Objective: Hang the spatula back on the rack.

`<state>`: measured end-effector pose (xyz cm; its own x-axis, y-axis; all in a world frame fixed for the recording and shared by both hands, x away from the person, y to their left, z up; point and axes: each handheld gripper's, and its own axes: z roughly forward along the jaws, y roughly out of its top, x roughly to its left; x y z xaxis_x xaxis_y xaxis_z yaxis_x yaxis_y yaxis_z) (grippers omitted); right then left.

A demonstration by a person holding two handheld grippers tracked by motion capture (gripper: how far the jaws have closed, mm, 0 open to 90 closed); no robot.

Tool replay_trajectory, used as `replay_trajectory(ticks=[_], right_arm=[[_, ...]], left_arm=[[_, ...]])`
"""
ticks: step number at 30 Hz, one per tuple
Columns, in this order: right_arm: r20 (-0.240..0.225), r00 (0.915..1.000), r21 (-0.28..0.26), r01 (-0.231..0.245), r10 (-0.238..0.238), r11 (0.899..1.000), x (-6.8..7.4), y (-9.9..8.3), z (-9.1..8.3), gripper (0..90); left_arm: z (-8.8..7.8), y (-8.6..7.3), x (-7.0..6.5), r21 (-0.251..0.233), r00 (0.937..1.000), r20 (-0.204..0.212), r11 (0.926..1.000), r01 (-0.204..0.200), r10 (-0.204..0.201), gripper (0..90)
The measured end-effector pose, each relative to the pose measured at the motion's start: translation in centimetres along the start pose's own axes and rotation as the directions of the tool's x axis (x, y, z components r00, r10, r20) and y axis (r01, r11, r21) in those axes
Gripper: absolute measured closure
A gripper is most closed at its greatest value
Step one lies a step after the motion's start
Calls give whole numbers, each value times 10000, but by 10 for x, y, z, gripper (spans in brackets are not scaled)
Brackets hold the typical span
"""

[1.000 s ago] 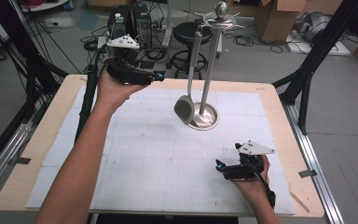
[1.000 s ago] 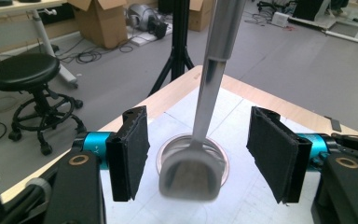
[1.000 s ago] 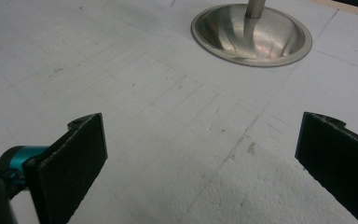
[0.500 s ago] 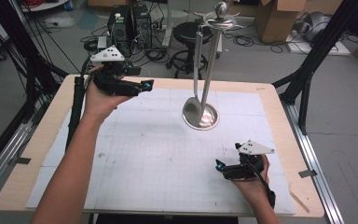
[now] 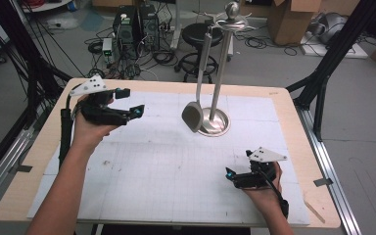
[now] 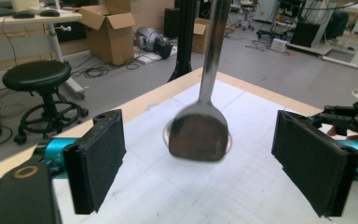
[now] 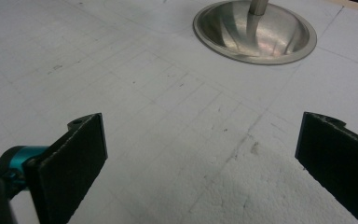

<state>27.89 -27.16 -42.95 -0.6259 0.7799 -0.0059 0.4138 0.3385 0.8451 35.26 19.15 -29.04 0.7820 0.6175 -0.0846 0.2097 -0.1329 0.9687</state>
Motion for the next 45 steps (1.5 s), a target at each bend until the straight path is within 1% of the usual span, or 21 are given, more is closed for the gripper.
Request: replay_trajectory(ticks=[1, 5, 6, 8, 9, 11, 12, 16, 18, 21, 23, 26, 30, 32, 36, 37, 38, 40, 41, 43, 45], right_arm=[[-6, 10000, -2, -17, 17, 10000, 0, 0, 0, 6], [29, 10000, -14, -72, 72, 10000, 0, 0, -1, 5], [39, 10000, -3, -4, 4, 10000, 0, 0, 0, 5], [38, 10000, 47, 15, -15, 10000, 0, 0, 1, 6], [21, 10000, 55, 41, -41, 10000, 0, 0, 1, 6], [12, 10000, 43, 40, -40, 10000, 1, 0, 1, 5], [-5, 10000, 17, 1, -1, 10000, 1, 0, 1, 6], [-37, 10000, -90, -65, 65, 9999, -1, 0, -1, 6], [-54, 10000, -116, -69, 68, 9999, -1, 1, -1, 6], [-99, 9999, -73, -94, 94, 9999, 0, 1, -1, 5], [-106, 9999, -86, 0, -1, 10000, 0, 0, 0, 6], [-121, 9999, -85, -75, 74, 9999, 0, 0, -1, 5], [-94, 9999, -179, -59, 57, 9998, -1, 1, -2, 6], [-81, 9999, -218, -87, 85, 9997, -1, 1, -2, 6], [-63, 9999, -227, -90, 89, 9997, -2, 1, -3, 5], [-64, 9998, -237, -176, 175, 9996, -2, 1, -3, 6], [-72, 9999, -248, -136, 135, 9996, -2, 1, -3, 6], [-23, 9998, -270, -202, 202, 9994, -3, 1, -4, 5], [-10, 9998, -289, -212, 211, 9994, -4, 0, -4, 6], [28, 9995, -290, -306, 307, 9991, -6, 0, -5, 6], [57, 9990, -325, -451, 453, 9985, -7, 0, -5, 5]], left_arm=[[-2, -4, 1, 55, 10000, -47, 10000, 29, -29, 164], [-10, -27, 4, 59, 9996, -169, 9997, 224, -223, 147], [-12, -33, 5, 68, 9994, -208, 9996, 265, -263, 145], [-13, -42, 9, 123, 9985, -376, 9991, 401, -396, 139], [-14, -44, 11, 207, 9976, -497, 9986, 485, -474, 133], [-17, -49, 13, 82, 9972, -512, 9985, 545, -540, 130], [-18, -52, 13, 116, 9972, -486, 9982, 582, -576, 130], [-18, -60, 13, 352, 9972, -534, 9979, 549, -530, 125], [-19, -62, 12, 403, 9974, -549, 9980, 490, -467, 119], [-19, -63, 11, 505, 9968, -731, 9981, 356, -318, 111], [-19, -65, 11, 539, 9968, -755, 9980, 316, -274, 107], [-20, -69, 10, 495, 9969, -737, 9982, 325, -288, 94], [-28, -74, 9, 185, 9970, -719, 9994, 302, -288, 75], [-31, -77, 9, 396, 9959, -848, 9986, 338, -304, 72], [-36, -87, 8, 690, 9952, -939, 9971, 328, -263, 61], [-37, -89, 8, 706, 9949, -977, 9970, 316, -246, 58], [-40, -93, 8, 726, 9947, -998, 9969, 305, -232, 55], [-43, -100, 8, 604, 9948, -980, 9975, 353, -293, 54], [-44, -102, 8, 640, 9945, -993, 9972, 389, -324, 43], [-44, -110, 10, 931, 9924, -1124, 9939, 598, -492, 17], [-46, -117, 10, 794, 9934, -1031, 9951, 594, -511, 17]])
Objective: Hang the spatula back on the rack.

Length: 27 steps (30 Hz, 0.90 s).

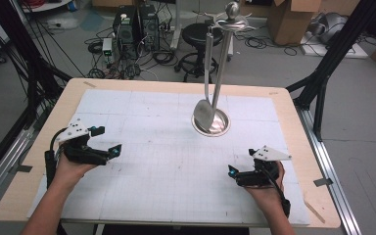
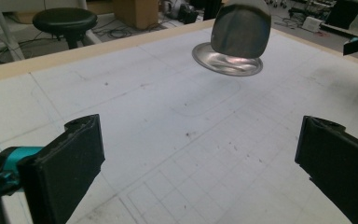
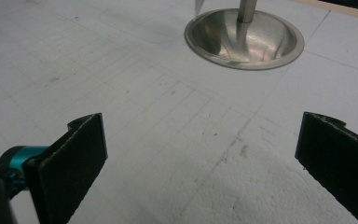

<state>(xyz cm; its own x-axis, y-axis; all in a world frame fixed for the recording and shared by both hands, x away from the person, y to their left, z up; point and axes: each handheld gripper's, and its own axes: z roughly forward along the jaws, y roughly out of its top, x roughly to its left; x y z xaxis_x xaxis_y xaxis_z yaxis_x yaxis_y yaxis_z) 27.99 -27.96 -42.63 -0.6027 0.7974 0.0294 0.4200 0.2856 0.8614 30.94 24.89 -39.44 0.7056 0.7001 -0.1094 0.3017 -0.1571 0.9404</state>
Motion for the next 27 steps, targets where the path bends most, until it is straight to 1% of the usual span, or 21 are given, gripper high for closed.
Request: replay_trajectory(ticks=[2, 6, 11, 13, 14, 17, 20, 22, 27], right_arm=[[37, 10000, -51, -35, 35, 10000, -1, 0, 0, 5], [62, 9999, -83, -159, 159, 9998, -4, 0, -1, 5], [67, 9994, -189, -343, 345, 9992, -7, -1, -2, 5], [23, 9992, -260, -404, 405, 9988, -9, 0, -2, 5], [-21, 9991, -276, -436, 435, 9987, -9, 0, -2, 5], [-58, 9987, -341, -515, 513, 9981, -11, 0, 0, 5], [-56, 9984, -349, -569, 568, 9978, -11, 1, 0, 5], [21, 9986, -369, -518, 519, 9980, -12, 0, -1, 6], [91, 9984, -398, -549, 553, 9977, -12, 1, -3, 6]], left_arm=[[0, -6, 0, -39, 10000, 76, 10000, 48, -48, 17], [-3, -13, -4, -519, 9997, 237, 9987, -13, 25, 17], [-2, -19, -9, -371, 9994, 287, 9991, -195, 206, 17], [-1, -20, -11, -427, 9994, 316, 9990, -154, 168, 17], [-2, -20, -11, -440, 9991, 343, 9988, -222, 237, 17], [-4, -19, -12, -677, 9989, 378, 9973, -269, 295, 17], [-5, -18, -12, -870, 9991, 348, 9960, -215, 247, 17], [-6, -18, -12, -920, 9994, 267, 9955, -207, 233, 17], [-6, -18, -12, -951, 9995, 240, 9953, -181, 205, 17]])
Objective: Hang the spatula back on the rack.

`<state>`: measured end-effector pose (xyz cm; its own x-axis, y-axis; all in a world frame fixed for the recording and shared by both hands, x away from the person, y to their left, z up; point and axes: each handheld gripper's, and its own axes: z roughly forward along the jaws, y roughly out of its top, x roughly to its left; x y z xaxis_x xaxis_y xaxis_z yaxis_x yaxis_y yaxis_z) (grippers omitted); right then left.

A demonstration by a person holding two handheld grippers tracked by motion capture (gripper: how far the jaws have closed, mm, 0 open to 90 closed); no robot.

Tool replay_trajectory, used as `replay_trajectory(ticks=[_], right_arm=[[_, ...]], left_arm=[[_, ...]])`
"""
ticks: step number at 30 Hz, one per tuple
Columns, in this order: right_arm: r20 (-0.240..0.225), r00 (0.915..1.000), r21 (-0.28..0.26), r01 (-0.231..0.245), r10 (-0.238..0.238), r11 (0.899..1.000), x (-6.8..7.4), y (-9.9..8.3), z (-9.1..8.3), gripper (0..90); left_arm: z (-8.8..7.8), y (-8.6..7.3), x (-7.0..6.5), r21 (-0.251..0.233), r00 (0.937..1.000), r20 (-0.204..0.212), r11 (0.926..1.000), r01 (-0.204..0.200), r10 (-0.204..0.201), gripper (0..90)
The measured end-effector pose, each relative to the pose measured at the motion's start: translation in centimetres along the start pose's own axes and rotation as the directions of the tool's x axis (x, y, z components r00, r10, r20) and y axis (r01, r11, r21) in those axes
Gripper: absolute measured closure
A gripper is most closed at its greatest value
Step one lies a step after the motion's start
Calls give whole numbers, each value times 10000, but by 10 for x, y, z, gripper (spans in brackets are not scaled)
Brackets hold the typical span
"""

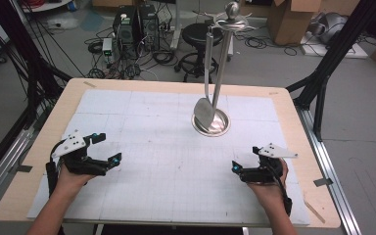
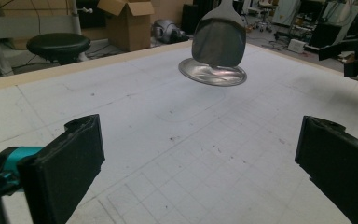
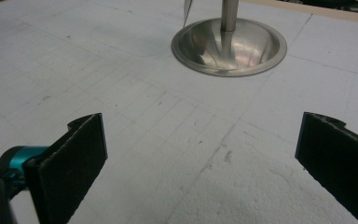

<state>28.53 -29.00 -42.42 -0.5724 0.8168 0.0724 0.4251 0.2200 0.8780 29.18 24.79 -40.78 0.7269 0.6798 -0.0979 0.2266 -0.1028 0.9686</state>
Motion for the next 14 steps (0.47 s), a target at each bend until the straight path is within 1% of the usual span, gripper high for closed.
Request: replay_trajectory(ticks=[3, 14], right_arm=[[10, 10000, 25, -49, 49, 10000, -1, 0, 0, 5], [6, 9999, 96, 111, -111, 9999, 0, 0, 0, 5]], left_arm=[[0, 0, 1, 14, 10000, -56, 10000, -6, 7, 17], [4, -1, 2, 151, 9999, -119, 9999, -41, 43, 17]])
